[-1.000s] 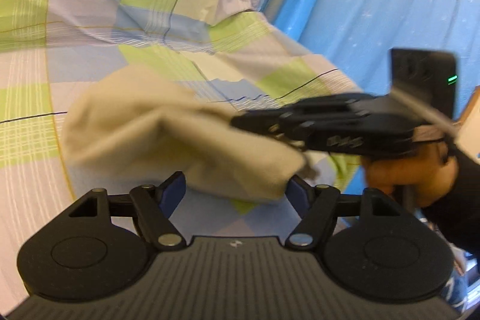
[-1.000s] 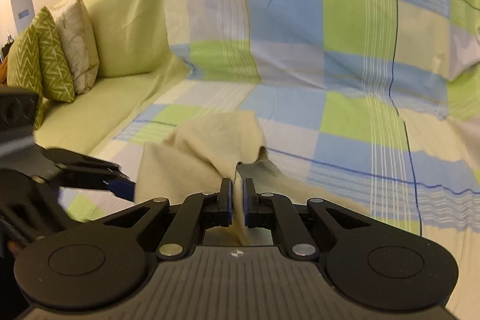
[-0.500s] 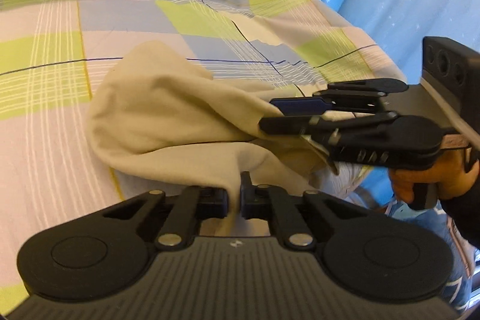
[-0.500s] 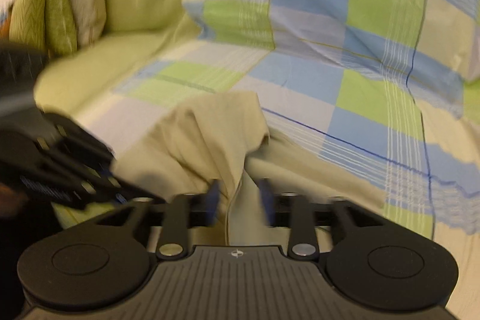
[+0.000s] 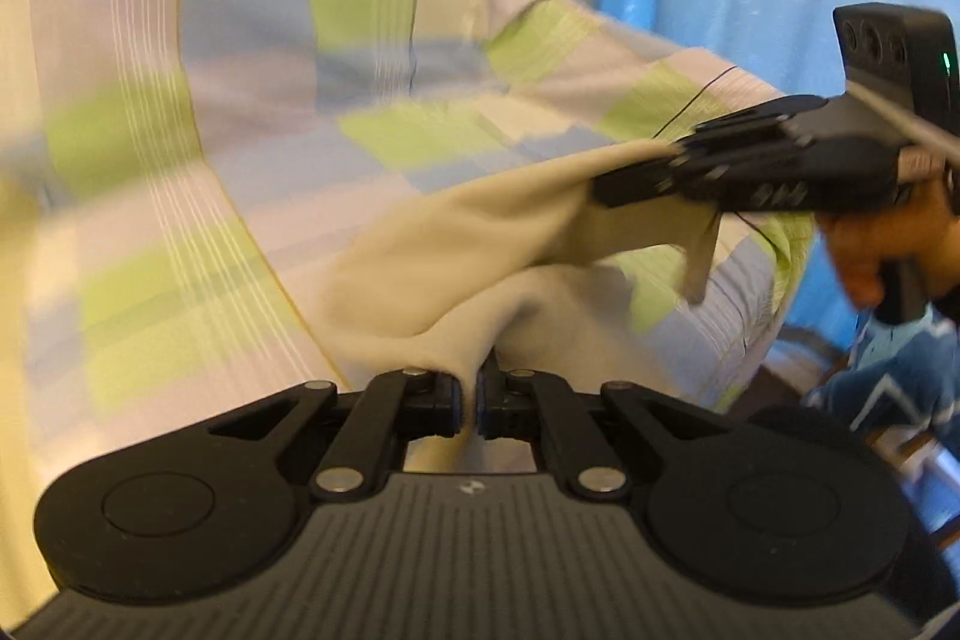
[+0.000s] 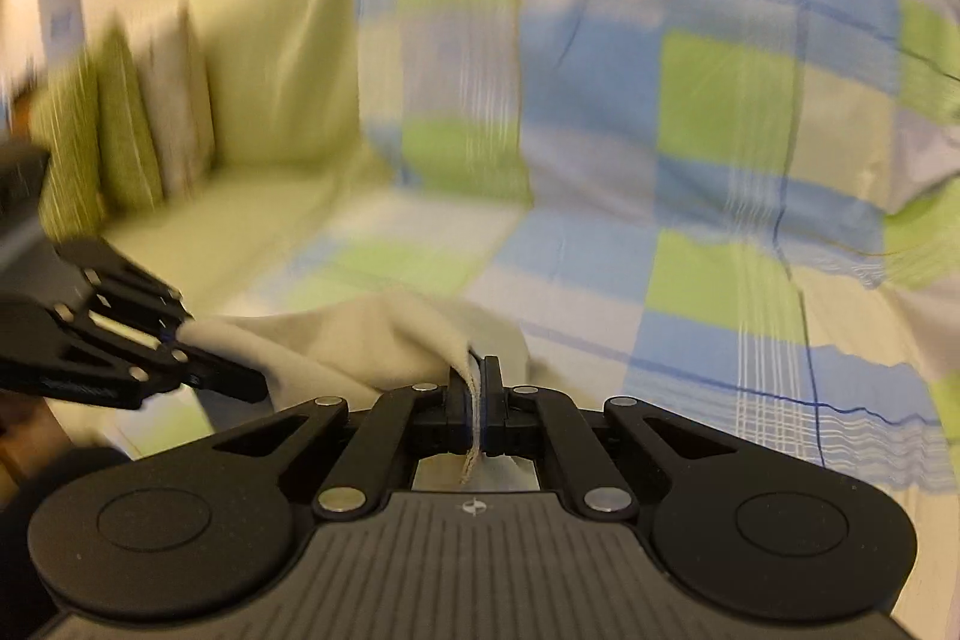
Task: Fold clothes
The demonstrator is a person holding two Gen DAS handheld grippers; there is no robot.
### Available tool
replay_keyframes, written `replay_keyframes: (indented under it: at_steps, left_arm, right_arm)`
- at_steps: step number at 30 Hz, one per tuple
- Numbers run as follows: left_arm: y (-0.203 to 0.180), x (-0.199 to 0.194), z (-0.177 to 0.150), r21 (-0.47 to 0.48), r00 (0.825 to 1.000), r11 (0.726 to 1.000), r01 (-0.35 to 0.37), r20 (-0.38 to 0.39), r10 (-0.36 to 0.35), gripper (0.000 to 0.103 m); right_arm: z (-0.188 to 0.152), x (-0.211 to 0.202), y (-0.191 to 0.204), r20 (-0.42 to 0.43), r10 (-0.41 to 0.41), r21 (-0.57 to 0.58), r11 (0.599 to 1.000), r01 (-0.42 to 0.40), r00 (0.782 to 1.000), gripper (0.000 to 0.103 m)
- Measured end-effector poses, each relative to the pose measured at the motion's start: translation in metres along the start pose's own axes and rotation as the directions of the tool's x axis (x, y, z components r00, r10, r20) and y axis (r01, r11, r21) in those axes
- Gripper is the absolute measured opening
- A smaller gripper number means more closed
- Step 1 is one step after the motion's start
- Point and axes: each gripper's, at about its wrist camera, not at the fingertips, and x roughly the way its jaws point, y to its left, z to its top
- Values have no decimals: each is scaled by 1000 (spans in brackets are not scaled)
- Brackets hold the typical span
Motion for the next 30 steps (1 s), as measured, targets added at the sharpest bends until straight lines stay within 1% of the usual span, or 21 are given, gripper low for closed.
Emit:
replay_keyframes:
  at_steps: [2, 4, 6, 8, 10, 12, 13, 14, 15, 16, 17, 18, 19, 20, 21, 23, 24, 25, 26, 28, 30]
  left_arm:
    - [-7, -29, 12, 96, 999, 995, -26, 30, 24, 2]
    - [-18, -57, 23, 197, 997, 979, -51, 64, 39, 2]
    - [-29, -85, 36, 288, 994, 955, -79, 96, 53, 2]
    - [-38, -107, 48, 374, 991, 921, -107, 116, 68, 2]
    - [-42, -116, 60, 446, 990, 887, -124, 111, 83, 2]
    - [-38, -109, 73, 478, 991, 869, -127, 103, 88, 3]
    - [-32, -100, 78, 473, 991, 872, -127, 99, 91, 6]
    - [-23, -84, 82, 450, 991, 884, -128, 89, 99, 8]
    - [-13, -67, 86, 424, 991, 896, -130, 77, 107, 13]
    - [0, -47, 86, 390, 991, 911, -137, 60, 123, 22]
    - [14, -23, 85, 351, 989, 924, -150, 38, 146, 24]
    - [25, -2, 82, 315, 984, 933, -173, 15, 178, 24]
    - [32, 15, 77, 294, 977, 933, -205, -4, 215, 22]
    - [35, 29, 70, 295, 970, 928, -229, -11, 243, 22]
    - [33, 38, 61, 301, 969, 925, -232, -14, 247, 22]
    - [20, 47, 41, 286, 981, 942, -176, -23, 190, 23]
    - [13, 51, 30, 277, 987, 950, -145, -27, 159, 28]
    - [3, 56, 20, 280, 991, 953, -117, -34, 131, 35]
    - [-7, 62, 11, 286, 994, 954, -89, -40, 105, 37]
    - [-29, 76, -1, 295, 996, 955, -45, -64, 66, 38]
    - [-50, 92, -5, 305, 997, 952, -3, -76, 27, 38]
  right_arm:
    - [9, -36, 4, 81, 17, 59, 998, -22, 997, 1]
    - [20, -72, 9, 162, 28, 106, 993, -45, 986, 1]
    - [28, -102, 18, 234, 32, 128, 990, -64, 972, 1]
    - [36, -131, 27, 304, 35, 149, 985, -84, 952, 1]
    - [49, -138, 21, 327, 22, 197, 976, -91, 945, 1]
    - [59, -125, 8, 330, 26, 268, 956, -119, 944, 1]
    - [64, -118, 2, 331, 27, 302, 944, -134, 943, 1]
    - [69, -103, -3, 327, 32, 332, 932, -147, 945, 1]
    - [72, -86, -12, 316, 28, 352, 925, -144, 948, 1]
    - [75, -69, -21, 304, 24, 372, 917, -142, 952, 1]
    - [77, -50, -30, 285, 26, 394, 908, -142, 958, 1]
    - [74, -35, -43, 263, 33, 436, 887, -150, 964, 1]
    - [70, -15, -53, 239, 42, 482, 862, -156, 970, 2]
    - [65, 2, -62, 219, 49, 518, 841, -159, 974, 2]
    - [59, 14, -69, 204, 46, 541, 827, -151, 978, 2]
    - [47, 39, -84, 172, 41, 585, 799, -135, 984, 2]
    - [41, 51, -91, 156, 39, 607, 785, -127, 987, 2]
    - [29, 58, -96, 153, 40, 623, 772, -127, 987, 2]
    - [24, 63, -100, 150, 40, 637, 760, -128, 988, 2]
    - [19, 66, -103, 150, 40, 646, 753, -129, 988, 2]
    - [13, 69, -107, 149, 41, 654, 745, -129, 988, 2]
